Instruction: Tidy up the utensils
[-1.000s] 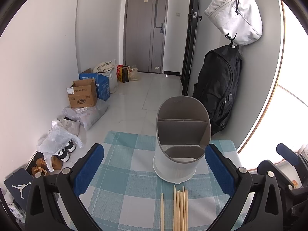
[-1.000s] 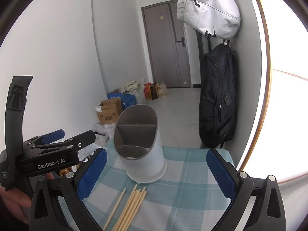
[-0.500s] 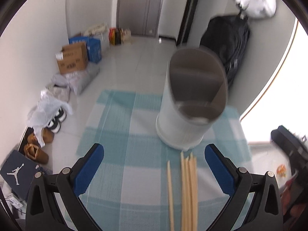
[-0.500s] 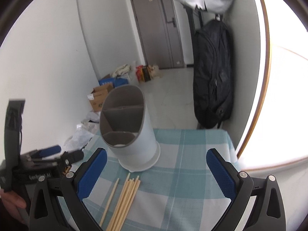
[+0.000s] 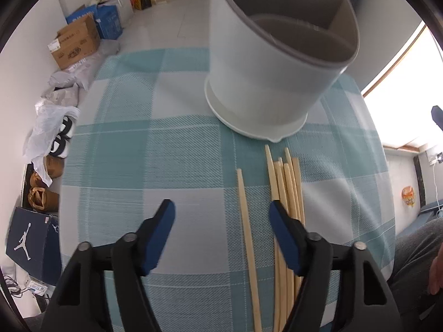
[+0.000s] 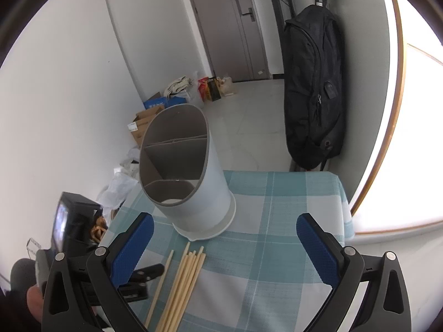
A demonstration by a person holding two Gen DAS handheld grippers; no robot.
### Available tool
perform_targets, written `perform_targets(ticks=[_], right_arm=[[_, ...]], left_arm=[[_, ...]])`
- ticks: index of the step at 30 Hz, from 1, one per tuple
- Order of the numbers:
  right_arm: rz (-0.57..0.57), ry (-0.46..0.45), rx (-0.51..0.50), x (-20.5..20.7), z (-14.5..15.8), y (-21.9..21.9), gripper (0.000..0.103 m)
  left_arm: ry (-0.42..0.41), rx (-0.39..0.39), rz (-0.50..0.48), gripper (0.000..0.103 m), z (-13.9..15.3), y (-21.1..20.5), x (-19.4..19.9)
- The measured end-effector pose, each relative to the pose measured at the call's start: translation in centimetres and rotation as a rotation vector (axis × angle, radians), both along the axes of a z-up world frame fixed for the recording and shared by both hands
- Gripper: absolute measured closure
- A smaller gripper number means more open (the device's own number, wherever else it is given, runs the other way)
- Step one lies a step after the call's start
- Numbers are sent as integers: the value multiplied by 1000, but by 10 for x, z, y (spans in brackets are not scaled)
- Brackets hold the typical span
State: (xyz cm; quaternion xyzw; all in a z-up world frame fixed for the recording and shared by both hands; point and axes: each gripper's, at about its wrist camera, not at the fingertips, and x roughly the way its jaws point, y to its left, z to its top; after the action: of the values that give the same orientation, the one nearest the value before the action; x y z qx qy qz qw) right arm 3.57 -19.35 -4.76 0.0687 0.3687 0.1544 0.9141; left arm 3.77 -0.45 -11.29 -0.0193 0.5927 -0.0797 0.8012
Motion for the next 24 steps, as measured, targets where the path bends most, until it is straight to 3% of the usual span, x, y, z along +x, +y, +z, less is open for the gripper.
perform_targets(ticks=[2,6,10,13,22,24], right_arm=[[0,10,3,0,-1,-2,0],[-1,26,24,2,-1,-7,0],[-3,32,13,5,-1,-11,0],[-3,38,13,6,-1,-12,0],[12,57,1,6,-6,-9,0],[20,83,16,7,-10,-9,6]], left_arm=[[30,7,-2,58,-6,-3,2],[35,22,-6,64,-2,-10,1],[15,88,-3,87,0,-14,-3],[12,78,7,99,7,-13,-4],[-19,35,57,101,5,-6,-4],[-59,16,73,101,13,-3,-5]])
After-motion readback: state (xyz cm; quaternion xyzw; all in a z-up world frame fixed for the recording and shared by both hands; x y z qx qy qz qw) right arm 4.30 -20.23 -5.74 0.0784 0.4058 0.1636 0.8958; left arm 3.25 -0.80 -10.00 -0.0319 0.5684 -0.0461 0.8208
